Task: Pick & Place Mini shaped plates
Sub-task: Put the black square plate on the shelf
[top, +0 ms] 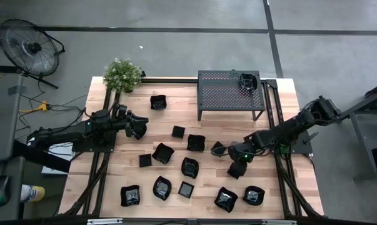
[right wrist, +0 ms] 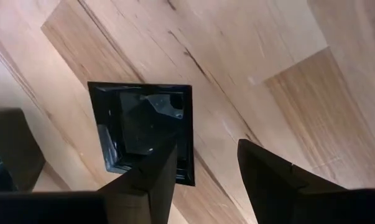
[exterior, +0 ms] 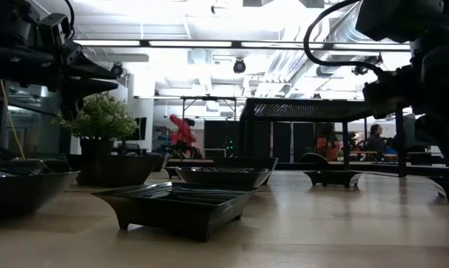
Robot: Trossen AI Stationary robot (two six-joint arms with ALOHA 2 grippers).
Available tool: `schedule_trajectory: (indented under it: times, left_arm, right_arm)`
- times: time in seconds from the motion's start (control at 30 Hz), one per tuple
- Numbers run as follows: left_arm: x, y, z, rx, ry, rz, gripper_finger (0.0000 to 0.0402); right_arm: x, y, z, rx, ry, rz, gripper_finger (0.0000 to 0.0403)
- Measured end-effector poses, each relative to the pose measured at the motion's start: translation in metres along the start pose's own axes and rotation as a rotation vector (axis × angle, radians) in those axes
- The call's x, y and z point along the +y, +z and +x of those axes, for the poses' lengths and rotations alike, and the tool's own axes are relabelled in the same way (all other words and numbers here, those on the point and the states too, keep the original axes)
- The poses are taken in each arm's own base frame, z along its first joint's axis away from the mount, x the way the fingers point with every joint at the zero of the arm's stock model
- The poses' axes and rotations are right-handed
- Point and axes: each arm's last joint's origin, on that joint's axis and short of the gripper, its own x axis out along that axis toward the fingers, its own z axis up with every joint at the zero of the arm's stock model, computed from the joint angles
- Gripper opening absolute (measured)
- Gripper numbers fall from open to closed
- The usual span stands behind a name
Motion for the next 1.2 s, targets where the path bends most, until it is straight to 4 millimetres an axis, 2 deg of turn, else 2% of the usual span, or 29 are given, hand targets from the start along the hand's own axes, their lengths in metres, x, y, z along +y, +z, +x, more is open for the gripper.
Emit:
schedule_trajectory:
  times: [0.7,0.93,1.2]
  left_arm:
    - [0.000,0.000,0.000,0.000,0.000,0.000,0.0081]
    - [0.000,0.000,0.000,0.000,0.000,0.000,0.0081]
    - [0.000,0.000,0.000,0.000,0.000,0.000,0.0081]
  right_arm:
    - [0.004,0.001,0.000,-0.021,0.028,-0.013,0.0165]
    - [0.007,0.001,0.011,0.006,0.024,-0.018,0.0165]
    - [0.005,0.001,0.010,0.002,0.007,-0.015,0.0164]
